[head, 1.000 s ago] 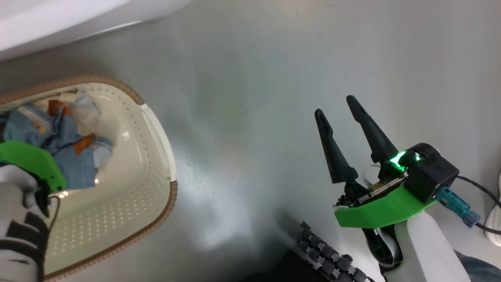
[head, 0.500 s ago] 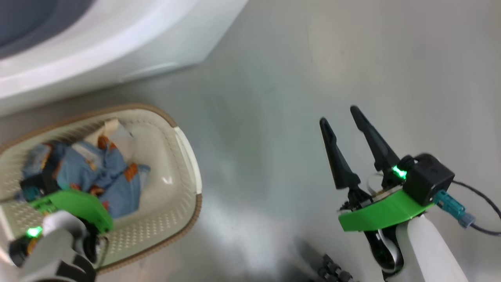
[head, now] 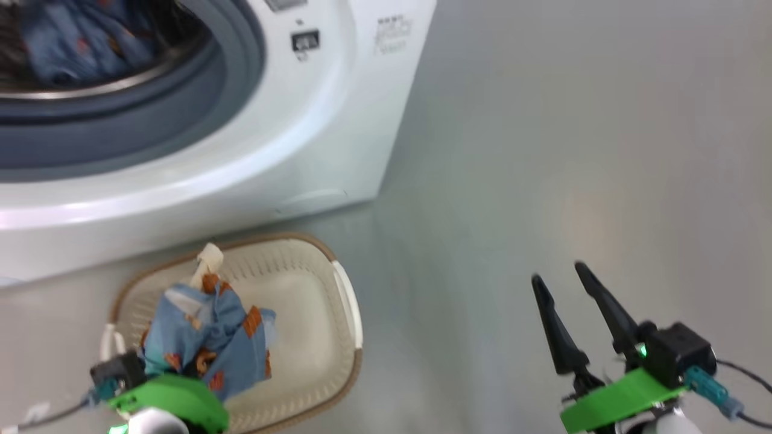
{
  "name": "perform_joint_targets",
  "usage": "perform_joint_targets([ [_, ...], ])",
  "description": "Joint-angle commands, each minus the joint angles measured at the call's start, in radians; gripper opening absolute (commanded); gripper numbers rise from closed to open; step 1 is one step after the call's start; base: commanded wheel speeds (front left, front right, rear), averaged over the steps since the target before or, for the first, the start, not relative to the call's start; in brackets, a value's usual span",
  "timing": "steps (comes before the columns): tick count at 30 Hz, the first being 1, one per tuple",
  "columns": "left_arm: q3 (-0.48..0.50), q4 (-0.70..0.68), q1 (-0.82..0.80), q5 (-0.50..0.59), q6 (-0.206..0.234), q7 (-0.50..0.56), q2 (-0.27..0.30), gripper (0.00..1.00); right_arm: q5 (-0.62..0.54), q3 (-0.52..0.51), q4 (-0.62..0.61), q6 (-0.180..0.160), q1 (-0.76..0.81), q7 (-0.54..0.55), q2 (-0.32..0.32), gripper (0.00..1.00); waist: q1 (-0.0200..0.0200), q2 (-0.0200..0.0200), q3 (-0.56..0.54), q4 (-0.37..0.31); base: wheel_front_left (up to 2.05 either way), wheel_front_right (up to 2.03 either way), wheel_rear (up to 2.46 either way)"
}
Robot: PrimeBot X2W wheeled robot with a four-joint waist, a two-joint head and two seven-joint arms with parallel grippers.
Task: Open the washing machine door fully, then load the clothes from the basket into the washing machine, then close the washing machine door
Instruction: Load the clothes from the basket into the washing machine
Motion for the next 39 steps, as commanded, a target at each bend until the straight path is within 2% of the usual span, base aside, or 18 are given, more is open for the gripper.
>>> perform_joint_targets([
  [1, 0.034, -0.061, 0.069, 0.005, 0.017, -0.014, 0.013, 0.0, -0.011, 0.014, -0.017, 0.002, 0.039, -0.005, -0.017, 1.0, 0.0, -0.0001, -0.184, 0.108, 0.0, 0.0, 0.0],
  [4, 0.046, -0.195, 0.165, 0.018, 0.042, -0.014, 0.008, 0.0, -0.011, 0.007, -0.017, 0.002, 0.08, -0.005, -0.028, 1.0, 0.0, -0.0001, -0.238, 0.129, 0.0, 0.0, 0.0],
  [14, -0.021, -0.589, 0.404, 0.065, 0.136, -0.014, 0.006, 0.0, -0.009, 0.016, -0.015, 0.002, 0.15, -0.005, -0.057, 1.0, 0.0, -0.0001, -0.36, 0.172, 0.0, 0.0, 0.0],
  [22, -0.06, -0.821, 0.564, 0.118, 0.2, -0.014, 0.005, 0.0, -0.008, 0.004, -0.01, 0.002, 0.227, -0.005, -0.076, 1.0, 0.0, -0.0001, -0.456, 0.209, 0.0, 0.0, 0.0],
  [27, -0.086, -0.923, 0.63, 0.174, 0.222, -0.014, 0.005, 0.0, -0.008, 0.003, -0.009, 0.002, 0.238, -0.005, -0.082, 1.0, 0.0, -0.0001, -0.475, 0.213, 0.0, 0.0, 0.0],
  [39, -0.09, -1.009, 0.703, 0.197, 0.236, -0.014, 0.005, 0.0, -0.012, -0.003, 0.005, 0.002, 0.267, -0.005, -0.083, 1.0, 0.0, -0.0001, -0.489, 0.203, 0.0, 0.0, 0.0],
])
